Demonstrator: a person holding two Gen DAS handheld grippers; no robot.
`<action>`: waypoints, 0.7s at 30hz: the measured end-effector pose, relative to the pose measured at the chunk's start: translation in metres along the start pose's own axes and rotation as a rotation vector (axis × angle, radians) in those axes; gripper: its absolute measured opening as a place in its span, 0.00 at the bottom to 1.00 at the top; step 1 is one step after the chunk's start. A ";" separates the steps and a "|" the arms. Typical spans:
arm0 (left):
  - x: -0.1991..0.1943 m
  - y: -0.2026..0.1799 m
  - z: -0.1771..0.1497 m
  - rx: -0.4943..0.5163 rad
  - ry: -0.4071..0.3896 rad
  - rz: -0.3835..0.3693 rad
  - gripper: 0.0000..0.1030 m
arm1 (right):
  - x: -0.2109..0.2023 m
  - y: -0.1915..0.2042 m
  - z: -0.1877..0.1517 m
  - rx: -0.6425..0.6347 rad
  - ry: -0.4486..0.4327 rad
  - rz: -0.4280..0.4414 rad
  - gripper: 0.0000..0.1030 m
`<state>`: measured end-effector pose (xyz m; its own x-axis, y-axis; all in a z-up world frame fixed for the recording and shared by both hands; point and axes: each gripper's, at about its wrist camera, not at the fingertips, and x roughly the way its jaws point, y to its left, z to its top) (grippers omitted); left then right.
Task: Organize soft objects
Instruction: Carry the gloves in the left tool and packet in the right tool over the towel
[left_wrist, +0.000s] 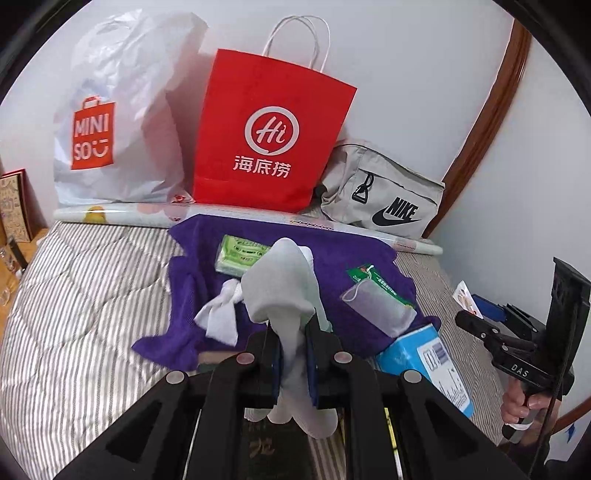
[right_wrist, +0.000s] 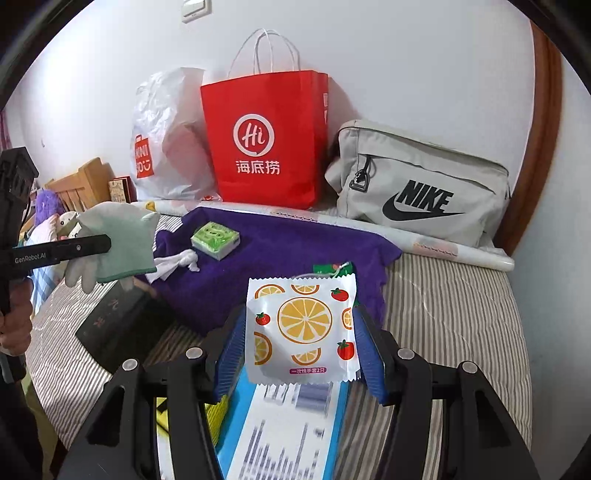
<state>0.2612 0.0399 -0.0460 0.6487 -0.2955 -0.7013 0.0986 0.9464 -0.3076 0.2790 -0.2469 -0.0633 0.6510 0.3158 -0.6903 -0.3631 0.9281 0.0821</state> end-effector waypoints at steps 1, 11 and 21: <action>0.005 0.000 0.003 0.001 0.003 -0.001 0.11 | 0.004 -0.002 0.002 0.003 0.004 -0.001 0.55; 0.050 0.004 0.023 0.016 0.047 -0.008 0.11 | 0.057 -0.018 0.022 0.012 0.061 -0.016 0.55; 0.087 0.012 0.031 0.024 0.104 0.006 0.11 | 0.108 -0.028 0.037 -0.014 0.129 -0.028 0.55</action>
<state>0.3418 0.0293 -0.0910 0.5678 -0.3004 -0.7664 0.1136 0.9507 -0.2885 0.3838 -0.2319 -0.1138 0.5704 0.2607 -0.7789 -0.3558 0.9331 0.0518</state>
